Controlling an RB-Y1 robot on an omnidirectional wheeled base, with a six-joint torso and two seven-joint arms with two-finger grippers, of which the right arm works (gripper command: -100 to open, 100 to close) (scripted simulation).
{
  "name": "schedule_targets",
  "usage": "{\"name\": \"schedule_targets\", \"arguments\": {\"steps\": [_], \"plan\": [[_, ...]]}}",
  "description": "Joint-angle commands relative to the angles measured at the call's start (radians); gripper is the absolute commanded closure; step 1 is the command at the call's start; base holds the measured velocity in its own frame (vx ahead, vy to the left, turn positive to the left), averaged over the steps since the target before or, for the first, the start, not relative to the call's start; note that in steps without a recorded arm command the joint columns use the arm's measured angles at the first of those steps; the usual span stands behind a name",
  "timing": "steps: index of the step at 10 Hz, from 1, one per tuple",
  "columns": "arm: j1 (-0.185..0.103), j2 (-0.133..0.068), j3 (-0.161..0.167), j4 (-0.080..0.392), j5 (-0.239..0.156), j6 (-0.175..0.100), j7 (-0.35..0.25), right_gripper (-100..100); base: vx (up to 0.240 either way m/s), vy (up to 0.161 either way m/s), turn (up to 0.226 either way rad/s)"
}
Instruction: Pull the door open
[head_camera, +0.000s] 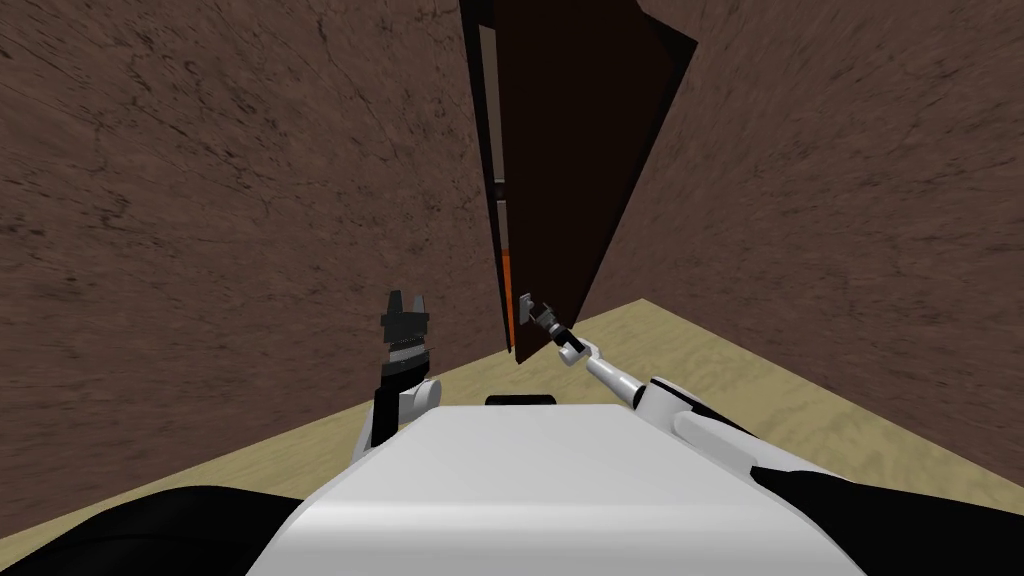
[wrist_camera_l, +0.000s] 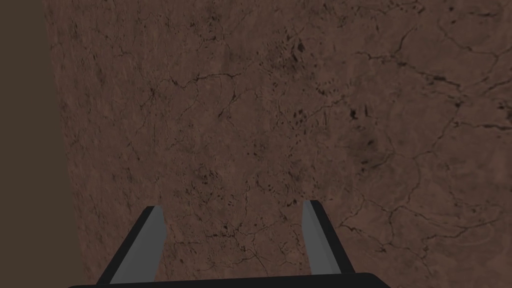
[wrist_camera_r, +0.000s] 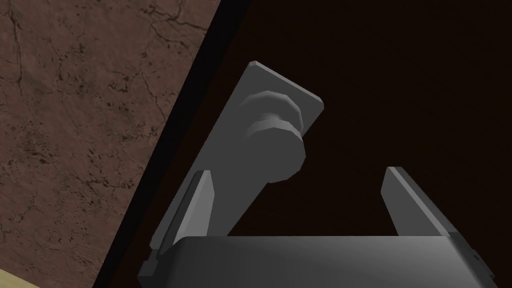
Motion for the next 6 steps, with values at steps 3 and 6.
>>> {"name": "schedule_targets", "arguments": {"steps": [3, 6], "plan": [[0.000, -0.005, 0.023, -0.016, -0.036, 0.008, -0.076, -100, -0.027, -0.048, 0.010], [-0.001, -0.012, 0.052, -0.033, -0.080, 0.016, -0.156, -100, -0.038, -0.052, 0.015]]}}
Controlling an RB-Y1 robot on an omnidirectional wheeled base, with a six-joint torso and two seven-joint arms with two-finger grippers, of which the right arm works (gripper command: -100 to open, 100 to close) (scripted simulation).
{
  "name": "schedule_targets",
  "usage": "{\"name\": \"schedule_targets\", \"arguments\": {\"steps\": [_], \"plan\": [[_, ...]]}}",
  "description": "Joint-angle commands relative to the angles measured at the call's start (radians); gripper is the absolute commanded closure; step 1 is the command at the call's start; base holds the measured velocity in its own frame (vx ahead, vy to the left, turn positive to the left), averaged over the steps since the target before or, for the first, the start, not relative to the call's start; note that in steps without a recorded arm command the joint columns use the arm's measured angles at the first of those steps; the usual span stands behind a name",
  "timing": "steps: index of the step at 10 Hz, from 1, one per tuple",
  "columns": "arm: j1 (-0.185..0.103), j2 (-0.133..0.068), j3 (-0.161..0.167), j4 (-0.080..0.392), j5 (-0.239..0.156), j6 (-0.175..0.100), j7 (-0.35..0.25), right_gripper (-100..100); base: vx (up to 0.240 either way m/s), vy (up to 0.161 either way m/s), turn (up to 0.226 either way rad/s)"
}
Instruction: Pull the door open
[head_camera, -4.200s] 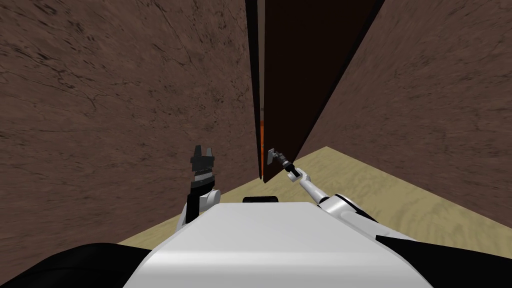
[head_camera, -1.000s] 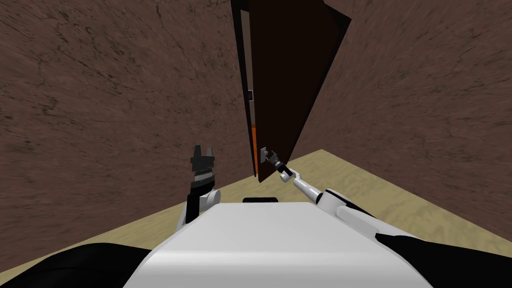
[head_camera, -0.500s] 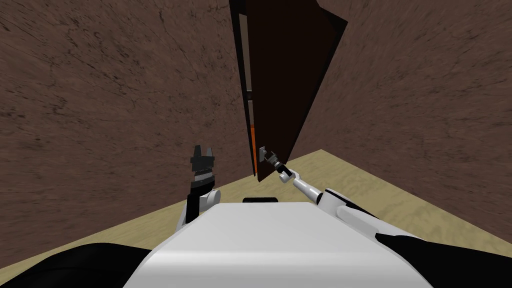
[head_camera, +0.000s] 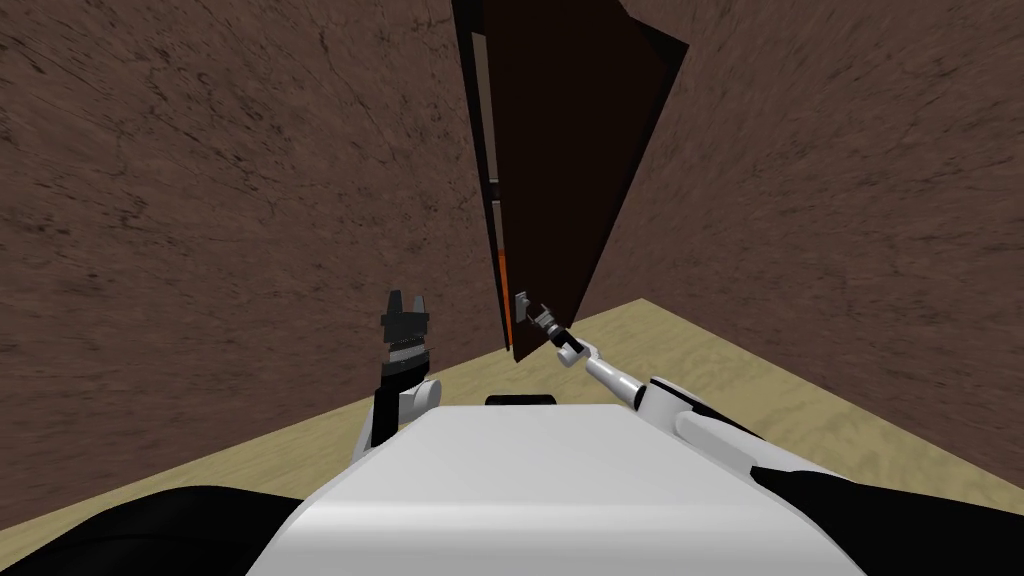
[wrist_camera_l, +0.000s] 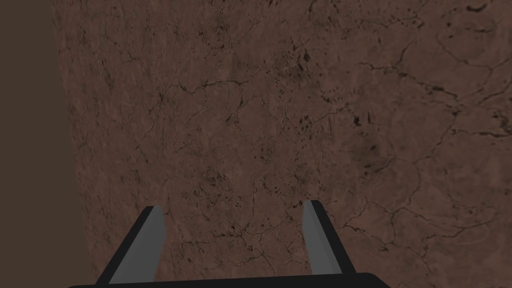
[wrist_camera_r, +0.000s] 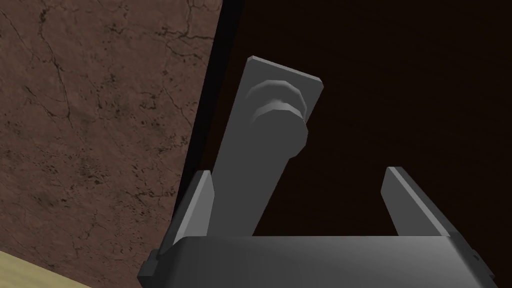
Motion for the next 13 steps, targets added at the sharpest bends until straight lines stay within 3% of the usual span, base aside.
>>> {"name": "schedule_targets", "arguments": {"steps": [1, 9, 11, 12, 13], "plan": [[-0.001, -0.004, 0.017, -0.007, -0.024, 0.002, -0.050, -100, -0.027, -0.048, 0.009], [-0.002, -0.020, 0.082, -0.045, -0.123, 0.019, -0.232, -100, -0.026, -0.048, 0.013], [-0.003, -0.023, 0.096, -0.053, -0.144, 0.023, -0.265, -100, -0.028, -0.047, 0.011], [-0.002, -0.024, 0.091, -0.051, -0.136, 0.021, -0.252, -100, -0.010, -0.020, 0.003], [-0.002, -0.047, 0.083, -0.024, -0.142, 0.001, -0.282, -100, 0.032, 0.063, 0.199]]}}
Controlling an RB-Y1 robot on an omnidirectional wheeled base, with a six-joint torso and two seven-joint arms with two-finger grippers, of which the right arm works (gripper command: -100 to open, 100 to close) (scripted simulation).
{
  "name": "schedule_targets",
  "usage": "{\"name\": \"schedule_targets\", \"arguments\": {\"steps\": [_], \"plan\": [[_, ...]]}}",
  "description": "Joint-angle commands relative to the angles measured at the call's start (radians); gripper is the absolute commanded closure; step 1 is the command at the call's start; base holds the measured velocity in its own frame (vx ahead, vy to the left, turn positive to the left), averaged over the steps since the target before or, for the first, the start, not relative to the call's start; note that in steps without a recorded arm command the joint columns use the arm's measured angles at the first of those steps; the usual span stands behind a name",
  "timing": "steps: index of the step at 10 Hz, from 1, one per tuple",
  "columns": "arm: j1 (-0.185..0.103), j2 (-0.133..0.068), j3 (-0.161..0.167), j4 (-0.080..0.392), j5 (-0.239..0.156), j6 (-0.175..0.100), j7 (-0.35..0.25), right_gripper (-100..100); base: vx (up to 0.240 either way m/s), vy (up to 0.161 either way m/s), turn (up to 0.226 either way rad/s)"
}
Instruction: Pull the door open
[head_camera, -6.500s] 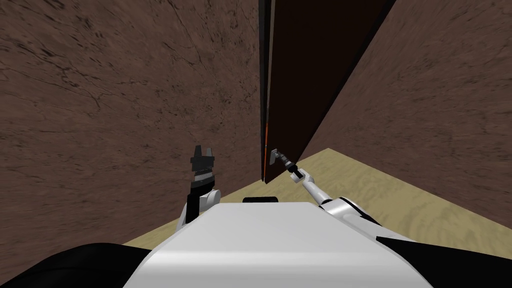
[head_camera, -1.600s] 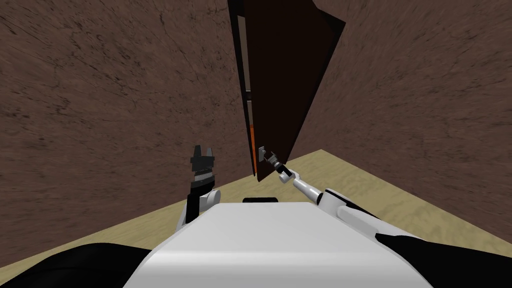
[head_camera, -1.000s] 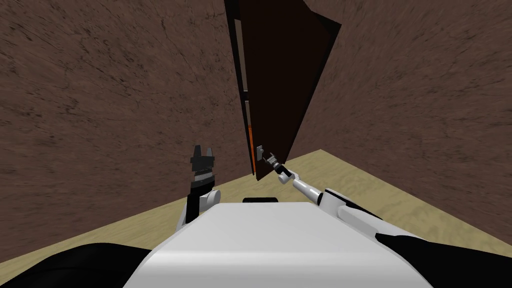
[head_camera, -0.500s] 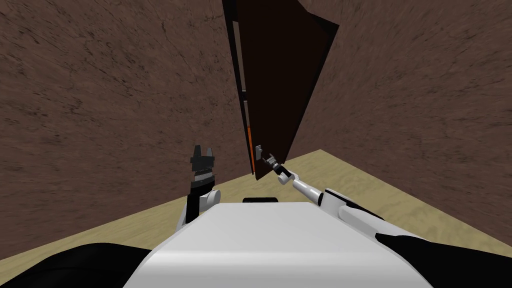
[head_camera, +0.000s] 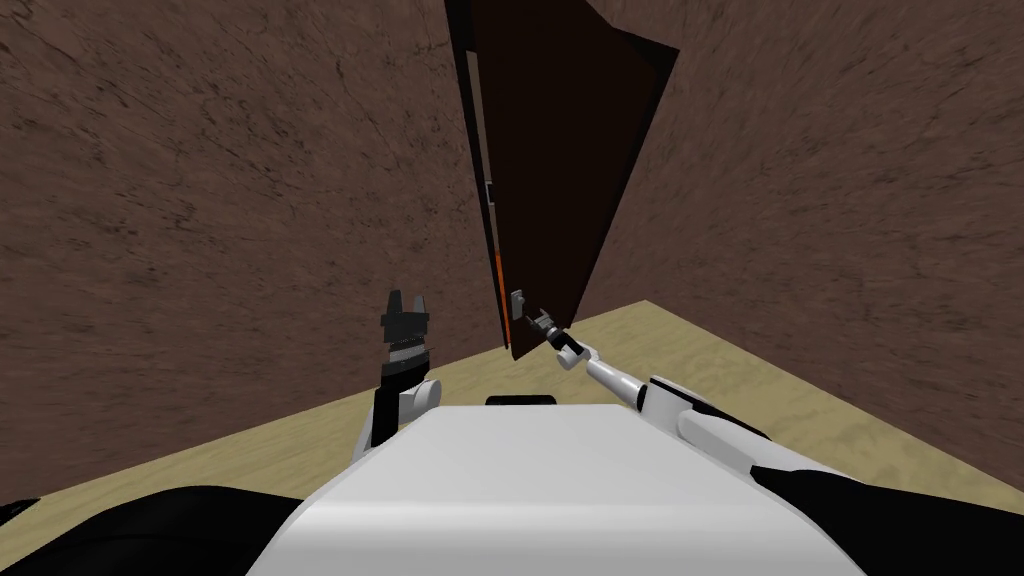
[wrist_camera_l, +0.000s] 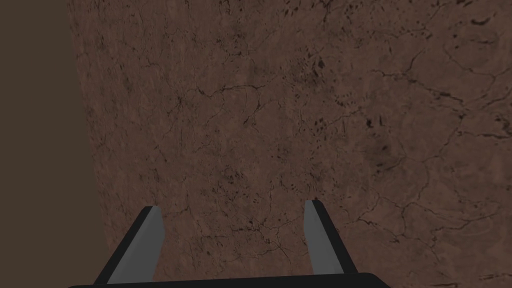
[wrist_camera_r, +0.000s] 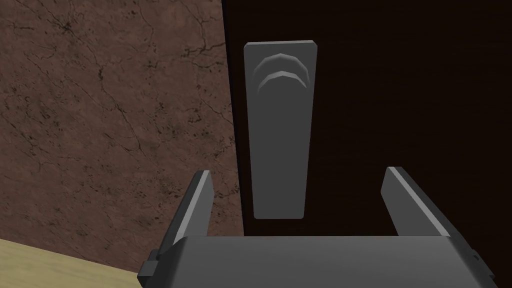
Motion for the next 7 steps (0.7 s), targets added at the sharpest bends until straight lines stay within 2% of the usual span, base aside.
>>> {"name": "schedule_targets", "arguments": {"steps": [1, 2, 5, 6, 7], "plan": [[0.007, -0.031, -0.013, 0.006, -0.006, -0.014, -0.024, -100, 0.059, 0.139, 0.258], [0.006, -0.054, -0.022, 0.035, -0.011, -0.035, -0.051, -100, 0.087, 0.171, 0.283], [0.006, -0.093, -0.038, 0.082, -0.019, -0.069, -0.094, -100, 0.087, 0.122, 0.197], [0.005, -0.116, -0.047, 0.111, -0.023, -0.090, -0.121, -100, 0.099, 0.115, 0.300], [0.005, -0.126, -0.051, 0.123, -0.025, -0.099, -0.132, -100, 0.120, 0.109, 0.233]]}}
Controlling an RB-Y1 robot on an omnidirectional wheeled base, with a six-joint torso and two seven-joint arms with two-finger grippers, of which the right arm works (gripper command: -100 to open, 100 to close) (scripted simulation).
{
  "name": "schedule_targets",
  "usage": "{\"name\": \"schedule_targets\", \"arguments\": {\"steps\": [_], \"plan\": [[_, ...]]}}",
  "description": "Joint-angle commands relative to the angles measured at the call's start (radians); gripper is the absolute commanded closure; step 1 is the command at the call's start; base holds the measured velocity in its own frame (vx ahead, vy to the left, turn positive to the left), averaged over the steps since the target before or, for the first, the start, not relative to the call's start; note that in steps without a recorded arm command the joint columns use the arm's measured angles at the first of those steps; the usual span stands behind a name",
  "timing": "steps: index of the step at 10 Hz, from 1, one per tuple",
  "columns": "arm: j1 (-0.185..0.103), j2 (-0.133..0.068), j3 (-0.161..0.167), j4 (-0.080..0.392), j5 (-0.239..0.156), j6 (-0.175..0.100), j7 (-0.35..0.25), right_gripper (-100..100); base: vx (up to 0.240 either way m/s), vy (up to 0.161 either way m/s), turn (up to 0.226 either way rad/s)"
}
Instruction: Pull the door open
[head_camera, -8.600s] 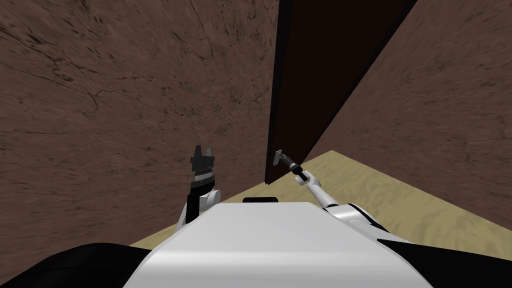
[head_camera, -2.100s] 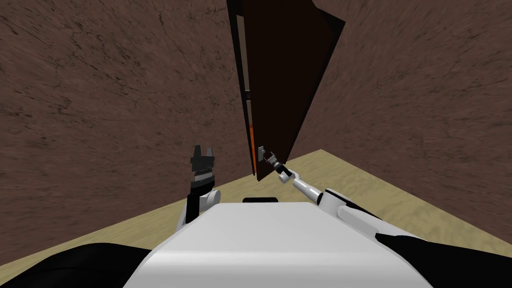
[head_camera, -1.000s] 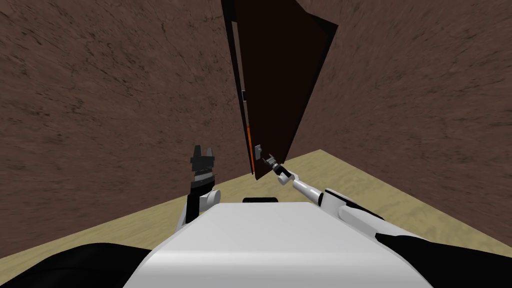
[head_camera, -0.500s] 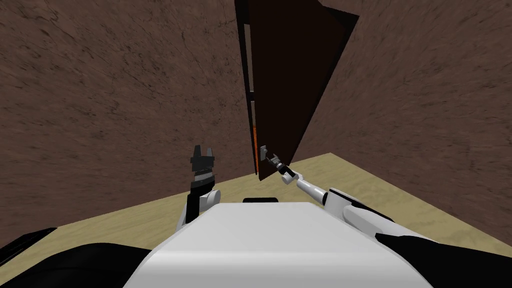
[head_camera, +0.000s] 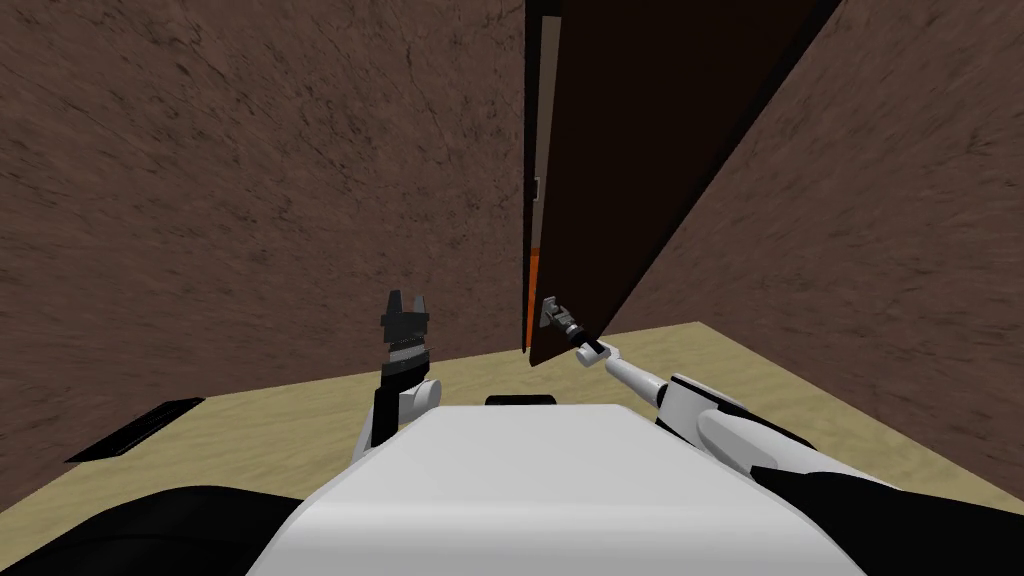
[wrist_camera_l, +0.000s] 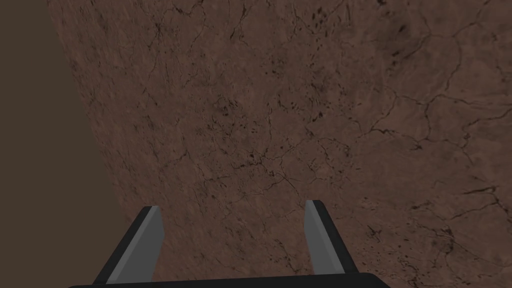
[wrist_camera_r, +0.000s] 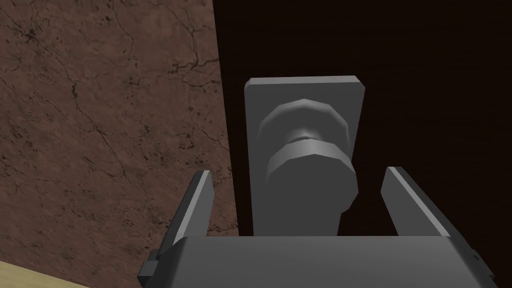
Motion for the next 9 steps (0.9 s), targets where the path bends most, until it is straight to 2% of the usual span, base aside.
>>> {"name": "schedule_targets", "arguments": {"steps": [1, 2, 3, 4, 9], "plan": [[0.003, -0.019, -0.011, 0.029, -0.005, -0.024, -0.023, -100, 0.120, 0.085, 0.182], [0.003, -0.023, -0.013, 0.034, -0.006, -0.028, -0.028, -100, 0.093, 0.063, 0.093], [0.006, -0.017, -0.012, 0.026, -0.005, -0.022, -0.017, -100, 0.037, 0.025, 0.008], [0.006, -0.017, -0.012, 0.026, -0.005, -0.022, -0.017, 100, -0.001, -0.005, -0.026], [0.006, -0.017, -0.012, 0.026, -0.005, -0.022, -0.017, 100, -0.005, -0.006, 0.005]]}}
